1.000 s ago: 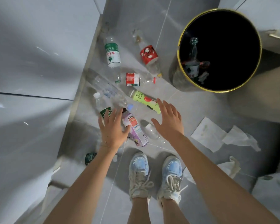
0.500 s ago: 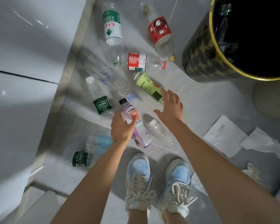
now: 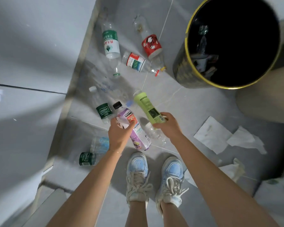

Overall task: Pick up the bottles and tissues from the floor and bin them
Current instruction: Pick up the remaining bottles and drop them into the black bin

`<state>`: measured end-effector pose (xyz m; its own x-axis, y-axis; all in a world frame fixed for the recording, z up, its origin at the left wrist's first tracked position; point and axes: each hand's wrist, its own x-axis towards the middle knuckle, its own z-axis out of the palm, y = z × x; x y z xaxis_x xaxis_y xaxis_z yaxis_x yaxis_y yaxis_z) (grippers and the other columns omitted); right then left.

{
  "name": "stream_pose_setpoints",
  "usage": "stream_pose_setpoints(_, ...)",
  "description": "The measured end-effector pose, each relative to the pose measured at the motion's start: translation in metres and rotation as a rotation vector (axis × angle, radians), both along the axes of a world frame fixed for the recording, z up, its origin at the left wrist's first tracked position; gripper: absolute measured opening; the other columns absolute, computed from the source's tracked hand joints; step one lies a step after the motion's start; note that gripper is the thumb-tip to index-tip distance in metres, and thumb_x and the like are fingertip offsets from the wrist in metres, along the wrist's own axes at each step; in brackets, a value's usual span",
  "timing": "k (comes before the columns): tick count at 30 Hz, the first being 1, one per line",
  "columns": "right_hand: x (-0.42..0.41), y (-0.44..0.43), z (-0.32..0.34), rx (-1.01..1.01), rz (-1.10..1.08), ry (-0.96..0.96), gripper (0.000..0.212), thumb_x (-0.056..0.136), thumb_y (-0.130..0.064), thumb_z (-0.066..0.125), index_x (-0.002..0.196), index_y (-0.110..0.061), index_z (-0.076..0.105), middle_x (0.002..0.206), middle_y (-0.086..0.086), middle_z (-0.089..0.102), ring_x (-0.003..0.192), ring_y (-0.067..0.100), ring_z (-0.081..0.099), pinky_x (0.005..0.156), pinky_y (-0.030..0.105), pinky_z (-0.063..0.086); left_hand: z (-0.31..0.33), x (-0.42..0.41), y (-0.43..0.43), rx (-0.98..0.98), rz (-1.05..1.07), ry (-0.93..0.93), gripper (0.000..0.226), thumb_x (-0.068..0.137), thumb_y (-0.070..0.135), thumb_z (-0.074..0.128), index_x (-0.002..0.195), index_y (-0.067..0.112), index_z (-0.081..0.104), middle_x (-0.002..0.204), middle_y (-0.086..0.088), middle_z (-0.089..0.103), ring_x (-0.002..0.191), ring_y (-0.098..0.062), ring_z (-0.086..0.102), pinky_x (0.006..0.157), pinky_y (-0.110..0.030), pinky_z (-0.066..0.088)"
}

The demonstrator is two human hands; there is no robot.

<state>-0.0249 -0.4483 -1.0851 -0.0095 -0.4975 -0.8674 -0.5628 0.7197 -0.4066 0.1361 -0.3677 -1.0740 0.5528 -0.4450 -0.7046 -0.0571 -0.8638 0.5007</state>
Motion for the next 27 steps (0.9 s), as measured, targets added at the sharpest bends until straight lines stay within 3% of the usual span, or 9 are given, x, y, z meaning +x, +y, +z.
stream_pose_setpoints(1, -0.004, -0.002, 0.017, 0.050, -0.059, -0.066, 0.062, 0.073, -0.002, 0.077, 0.129, -0.013, 0.051, 0.112, 0.006, 0.060, 0.094, 0.024, 0.060, 0.083, 0.033, 0.049, 0.017, 0.001, -0.002, -0.021, 0.023, 0.016, 0.066, 0.077, 0.042, 0.076, 0.128, 0.016, 0.044, 0.093, 0.006, 0.058, 0.082, -0.008, 0.057, 0.074, -0.020, 0.047)
stream_pose_setpoints(3, -0.012, -0.008, 0.059, 0.131, -0.162, -0.191, 0.062, 0.076, 0.003, 0.074, 0.132, -0.010, 0.049, 0.109, 0.006, 0.059, 0.090, 0.019, 0.058, 0.082, 0.028, 0.048, 0.054, 0.005, -0.010, -0.055, 0.061, 0.068, 0.076, 0.073, 0.048, 0.078, 0.131, 0.016, 0.043, 0.108, 0.000, 0.059, 0.099, -0.016, 0.061, 0.089, -0.034, 0.053)
stream_pose_setpoints(6, -0.023, -0.018, 0.103, 0.178, -0.214, -0.331, 0.062, 0.080, 0.003, 0.070, 0.136, -0.012, 0.047, 0.118, 0.009, 0.060, 0.101, 0.022, 0.059, 0.098, 0.035, 0.046, 0.093, 0.011, -0.025, -0.130, 0.104, 0.118, 0.093, 0.054, 0.065, 0.082, 0.126, 0.018, 0.047, 0.116, -0.005, 0.065, 0.101, -0.021, 0.068, 0.086, -0.051, 0.056)
stream_pose_setpoints(9, -0.034, -0.033, 0.150, 0.142, -0.177, -0.469, 0.062, 0.083, 0.004, 0.067, 0.136, -0.021, 0.047, 0.125, 0.012, 0.057, 0.112, 0.026, 0.060, 0.100, 0.034, 0.048, 0.144, 0.009, -0.055, -0.220, 0.055, 0.118, 0.085, 0.057, 0.061, 0.082, 0.124, 0.020, 0.048, 0.115, -0.002, 0.066, 0.098, -0.017, 0.069, 0.083, -0.048, 0.058)
stream_pose_setpoints(12, -0.041, -0.051, 0.187, 0.068, -0.148, -0.549, 0.060, 0.082, 0.006, 0.065, 0.123, -0.035, 0.051, 0.121, 0.009, 0.057, 0.113, 0.024, 0.060, 0.090, 0.025, 0.051, 0.189, -0.002, -0.093, -0.336, -0.077, 0.066, 0.063, 0.074, 0.040, 0.079, 0.124, 0.021, 0.045, 0.118, -0.002, 0.063, 0.092, -0.007, 0.066, 0.079, -0.033, 0.058)
stream_pose_setpoints(15, -0.050, -0.072, 0.210, -0.045, -0.139, -0.540, 0.064, 0.077, 0.006, 0.069, 0.120, -0.039, 0.053, 0.119, 0.008, 0.058, 0.109, 0.022, 0.057, 0.092, 0.028, 0.049, 0.220, -0.018, -0.128, -0.485, -0.217, 0.018, 0.068, 0.078, 0.035, 0.078, 0.134, 0.024, 0.042, 0.125, 0.004, 0.059, 0.102, -0.002, 0.059, 0.083, -0.024, 0.053)
stream_pose_setpoints(19, -0.063, -0.099, 0.228, -0.176, -0.160, -0.492, 0.070, 0.067, 0.001, 0.075, 0.122, -0.034, 0.050, 0.117, 0.003, 0.057, 0.105, 0.022, 0.056, 0.097, 0.035, 0.046, 0.238, -0.039, -0.163, -0.605, -0.314, 0.018, 0.067, 0.076, 0.036, 0.079, 0.132, 0.037, 0.042, 0.127, 0.011, 0.056, 0.115, -0.006, 0.054, 0.093, -0.037, 0.053)
stream_pose_setpoints(23, -0.078, -0.121, 0.233, -0.257, -0.192, -0.446, 0.067, 0.073, 0.014, 0.069, 0.122, -0.026, 0.045, 0.106, 0.000, 0.057, 0.101, 0.020, 0.056, 0.088, 0.029, 0.050, 0.242, -0.060, -0.188, -0.696, -0.401, 0.029, 0.064, 0.074, 0.031, 0.080, 0.127, 0.039, 0.045, 0.124, 0.014, 0.056, 0.116, -0.006, 0.056, 0.094, -0.042, 0.053)
stream_pose_setpoints(27, -0.093, -0.134, 0.231, -0.354, -0.142, -0.382, 0.067, 0.073, 0.011, 0.070, 0.125, -0.021, 0.042, 0.108, -0.005, 0.058, 0.104, 0.008, 0.056, 0.084, 0.022, 0.049, 0.237, -0.074, -0.205, -0.733, -0.453, 0.045, 0.063, 0.074, 0.035, 0.080, 0.123, 0.048, 0.042, 0.125, 0.011, 0.056, 0.118, -0.011, 0.056, 0.096, -0.043, 0.051)
